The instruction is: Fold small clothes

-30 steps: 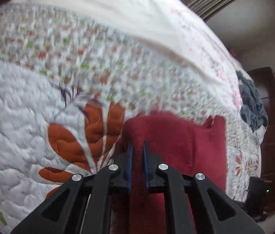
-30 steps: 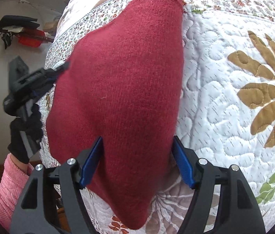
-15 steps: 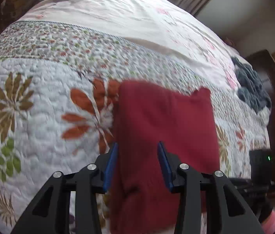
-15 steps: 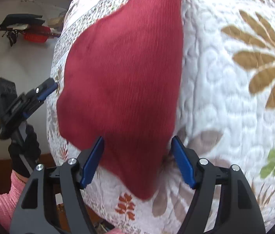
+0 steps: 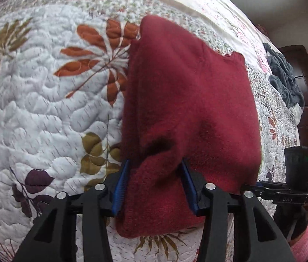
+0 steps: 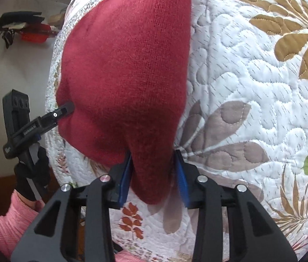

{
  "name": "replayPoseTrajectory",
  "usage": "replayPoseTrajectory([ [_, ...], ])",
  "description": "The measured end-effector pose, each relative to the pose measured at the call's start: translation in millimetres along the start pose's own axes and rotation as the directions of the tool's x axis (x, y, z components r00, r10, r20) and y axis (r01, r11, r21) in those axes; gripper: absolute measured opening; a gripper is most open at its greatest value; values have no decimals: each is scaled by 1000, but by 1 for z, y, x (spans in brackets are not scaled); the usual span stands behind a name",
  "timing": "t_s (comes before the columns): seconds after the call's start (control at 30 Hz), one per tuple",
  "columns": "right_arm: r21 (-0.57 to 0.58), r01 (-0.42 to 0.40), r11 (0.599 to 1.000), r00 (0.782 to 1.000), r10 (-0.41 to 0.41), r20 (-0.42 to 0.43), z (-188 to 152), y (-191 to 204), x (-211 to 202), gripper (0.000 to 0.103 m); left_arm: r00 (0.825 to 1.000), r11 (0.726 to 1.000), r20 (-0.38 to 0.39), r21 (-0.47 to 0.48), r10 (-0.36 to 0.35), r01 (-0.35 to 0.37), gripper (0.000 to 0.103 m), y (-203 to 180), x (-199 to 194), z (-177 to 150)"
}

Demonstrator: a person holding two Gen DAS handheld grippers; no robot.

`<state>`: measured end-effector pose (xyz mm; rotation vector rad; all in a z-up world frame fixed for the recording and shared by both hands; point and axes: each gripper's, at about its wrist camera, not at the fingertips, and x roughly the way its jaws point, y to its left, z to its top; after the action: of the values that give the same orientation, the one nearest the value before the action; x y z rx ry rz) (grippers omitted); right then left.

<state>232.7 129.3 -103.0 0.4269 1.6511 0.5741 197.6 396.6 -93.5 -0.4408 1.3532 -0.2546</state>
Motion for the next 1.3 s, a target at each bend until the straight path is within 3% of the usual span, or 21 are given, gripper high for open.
replayPoseTrajectory([
  [0.1, 23, 1, 1000, 1000, -1, -10, 2, 0, 2, 36, 997, 996, -47, -66, -57, 54, 59, 12, 11, -2],
  [0.17, 16, -1, 1000, 1000, 1, -7, 3, 2, -2, 42, 995, 992, -55, -99, -87, 81, 58, 15, 8, 0],
  [0.33, -1, -30, 1000, 998, 30, 49, 13, 3, -27, 63, 998, 996, -8, -53, -66, 65, 57, 13, -15, 17],
  [0.53, 8, -89, 996, 990, 87, 114, 41, -10, -40, 70, 989, 987, -1, -68, -146, 146, 58, 24, -8, 56],
  [0.67, 8, -103, 995, 988, 101, 119, 58, -15, -32, 72, 965, 957, -14, -131, -261, 257, 61, 36, 11, 80],
  [0.77, 13, -134, 991, 983, 131, 128, 68, -18, -26, 73, 952, 944, -49, -159, -301, 290, 65, 40, 31, 93],
  [0.87, 18, -157, 987, 981, 154, 121, 78, -24, -20, 73, 923, 916, -70, -173, -378, 362, 72, 42, 43, 100],
  [1.0, 18, -200, 980, 975, 197, 103, 82, -28, -8, 76, 896, 899, -106, -133, -432, 417, 82, 35, 58, 105],
  [1.1, -14, -197, 980, 974, 197, 108, 85, -24, -3, 80, 895, 905, -138, -62, -425, 420, 84, 19, 63, 107],
  [1.13, -27, -184, 983, 976, 186, 111, 86, -21, -1, 80, 884, 896, -151, -33, -442, 442, 83, 9, 63, 106],
  [1.2, -51, -160, 986, 980, 164, 111, 87, -15, 0, 80, 832, 848, -180, -26, -525, 529, 83, -8, 67, 100],
  [1.3, -60, -157, 986, 979, 163, 122, 85, -16, -2, 64, 857, 871, -196, 23, -477, 491, 80, -26, 74, 91],
])
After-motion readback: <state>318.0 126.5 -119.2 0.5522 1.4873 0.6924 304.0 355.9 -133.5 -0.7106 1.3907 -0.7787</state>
